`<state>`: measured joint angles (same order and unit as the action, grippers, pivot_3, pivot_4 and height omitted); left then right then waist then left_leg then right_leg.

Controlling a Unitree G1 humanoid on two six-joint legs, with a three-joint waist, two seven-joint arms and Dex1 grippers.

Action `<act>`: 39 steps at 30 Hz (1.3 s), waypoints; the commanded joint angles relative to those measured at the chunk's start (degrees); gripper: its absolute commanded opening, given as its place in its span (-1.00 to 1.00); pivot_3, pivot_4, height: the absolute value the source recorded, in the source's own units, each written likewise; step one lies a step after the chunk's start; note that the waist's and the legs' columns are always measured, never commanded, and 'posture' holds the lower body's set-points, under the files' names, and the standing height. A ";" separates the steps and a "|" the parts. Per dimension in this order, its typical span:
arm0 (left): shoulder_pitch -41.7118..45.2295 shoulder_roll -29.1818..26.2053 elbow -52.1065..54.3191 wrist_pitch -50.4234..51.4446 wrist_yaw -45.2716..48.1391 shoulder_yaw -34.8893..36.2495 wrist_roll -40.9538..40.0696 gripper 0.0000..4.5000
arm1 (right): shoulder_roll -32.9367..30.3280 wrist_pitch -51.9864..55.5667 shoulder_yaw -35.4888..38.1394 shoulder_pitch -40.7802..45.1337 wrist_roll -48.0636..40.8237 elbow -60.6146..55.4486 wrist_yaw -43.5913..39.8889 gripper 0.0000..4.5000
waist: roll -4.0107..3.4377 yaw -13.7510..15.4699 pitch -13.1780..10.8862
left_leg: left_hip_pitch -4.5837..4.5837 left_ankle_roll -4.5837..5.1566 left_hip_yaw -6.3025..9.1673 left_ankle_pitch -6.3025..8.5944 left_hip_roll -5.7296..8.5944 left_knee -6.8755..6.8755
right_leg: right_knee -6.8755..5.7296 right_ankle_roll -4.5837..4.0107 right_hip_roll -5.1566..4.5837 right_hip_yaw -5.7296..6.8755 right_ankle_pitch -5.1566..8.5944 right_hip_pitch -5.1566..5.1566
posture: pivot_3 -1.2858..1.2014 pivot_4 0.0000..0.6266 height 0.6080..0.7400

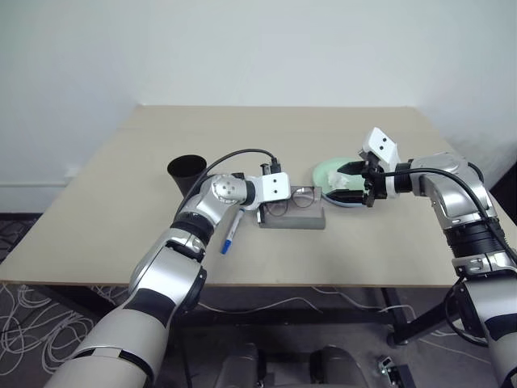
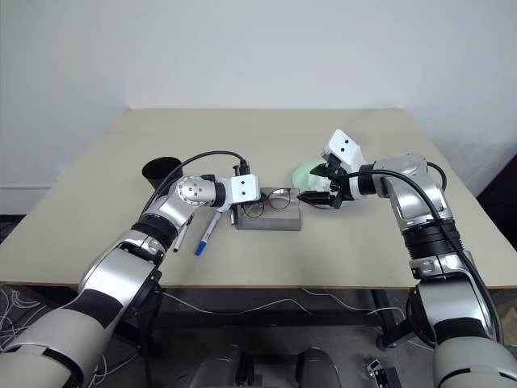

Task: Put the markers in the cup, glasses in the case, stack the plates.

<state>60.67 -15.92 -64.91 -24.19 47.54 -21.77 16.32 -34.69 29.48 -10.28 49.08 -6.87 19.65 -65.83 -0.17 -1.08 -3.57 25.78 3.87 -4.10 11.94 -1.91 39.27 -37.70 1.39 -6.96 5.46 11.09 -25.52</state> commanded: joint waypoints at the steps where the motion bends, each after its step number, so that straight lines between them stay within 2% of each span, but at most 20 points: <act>1: 0.56 0.34 1.08 -1.37 1.75 0.30 0.08 -0.99 | -0.26 -0.01 1.52 1.13 -1.14 -2.27 0.36 0.84 | 0.00 -0.01 0.00 | 0.01 0.00 0.00 0.00 0.00 0.01 | 0.00 0.00 0.00 0.00 0.00 -0.01 | 0.03 -1.00 0.40; 19: -2.01 -0.01 5.35 3.09 13.16 1.69 -2.75 -0.99 | -0.07 1.01 1.14 -0.12 -1.54 -4.01 0.76 0.84 | 0.00 -0.03 0.00 | 0.02 0.01 0.00 0.00 -0.01 0.03 | -0.01 0.00 0.01 0.00 0.00 -0.02 | 0.03 -1.00 0.40; 32: -5.94 -2.61 16.26 17.37 29.35 1.40 -6.45 -0.99 | -0.55 1.99 0.82 -0.83 -1.96 -5.09 0.62 0.84 | 0.00 -0.10 0.00 | 0.02 0.01 0.00 0.00 -0.04 0.03 | -0.01 -0.01 0.03 -0.01 0.01 -0.02 | 0.03 -1.00 0.40; 39: -7.94 -2.61 22.08 25.72 28.32 1.06 -6.53 -0.99 | -1.52 1.62 -0.19 -1.53 -1.55 -5.93 -0.96 0.84 | -0.01 -0.10 0.00 | 0.02 0.01 0.01 0.00 -0.04 0.04 | -0.02 -0.02 0.03 -0.01 0.01 -0.01 | 0.03 -1.00 0.40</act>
<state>52.77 -18.45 -44.59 -0.19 75.89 -20.51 10.16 -35.03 31.62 -10.78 46.70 -8.06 16.30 -66.05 -0.18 -1.18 -3.57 25.80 3.88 -4.09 11.94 -1.96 39.31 -37.72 1.37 -6.92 5.45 11.10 -25.53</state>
